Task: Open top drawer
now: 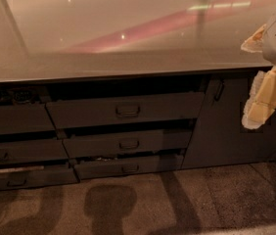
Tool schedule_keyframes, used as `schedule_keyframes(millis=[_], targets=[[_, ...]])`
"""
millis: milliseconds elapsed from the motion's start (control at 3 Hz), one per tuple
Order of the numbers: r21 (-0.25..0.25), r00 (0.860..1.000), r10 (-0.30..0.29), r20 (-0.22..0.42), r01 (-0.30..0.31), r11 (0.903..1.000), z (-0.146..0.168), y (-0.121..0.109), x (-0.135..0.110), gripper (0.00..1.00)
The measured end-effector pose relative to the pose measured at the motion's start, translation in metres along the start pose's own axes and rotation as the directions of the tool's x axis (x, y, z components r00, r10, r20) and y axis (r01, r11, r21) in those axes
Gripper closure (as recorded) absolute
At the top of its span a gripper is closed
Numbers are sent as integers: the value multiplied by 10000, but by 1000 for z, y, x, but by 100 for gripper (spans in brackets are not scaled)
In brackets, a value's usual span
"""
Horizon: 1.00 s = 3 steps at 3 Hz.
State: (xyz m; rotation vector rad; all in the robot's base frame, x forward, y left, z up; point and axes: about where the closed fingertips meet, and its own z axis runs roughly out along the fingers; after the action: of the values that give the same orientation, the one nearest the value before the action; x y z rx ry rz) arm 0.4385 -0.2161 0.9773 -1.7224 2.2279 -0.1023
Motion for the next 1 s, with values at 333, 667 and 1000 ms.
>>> schedule_keyframes(millis=[333, 667, 1000], targets=[[-1, 10000, -2, -1, 2, 10000, 0, 0, 0, 0], [-429, 9956, -916, -198, 907, 9950, 22, 9, -49, 0], [-793, 9854, -1673, -317, 1644, 9832, 40, 15, -90, 0]])
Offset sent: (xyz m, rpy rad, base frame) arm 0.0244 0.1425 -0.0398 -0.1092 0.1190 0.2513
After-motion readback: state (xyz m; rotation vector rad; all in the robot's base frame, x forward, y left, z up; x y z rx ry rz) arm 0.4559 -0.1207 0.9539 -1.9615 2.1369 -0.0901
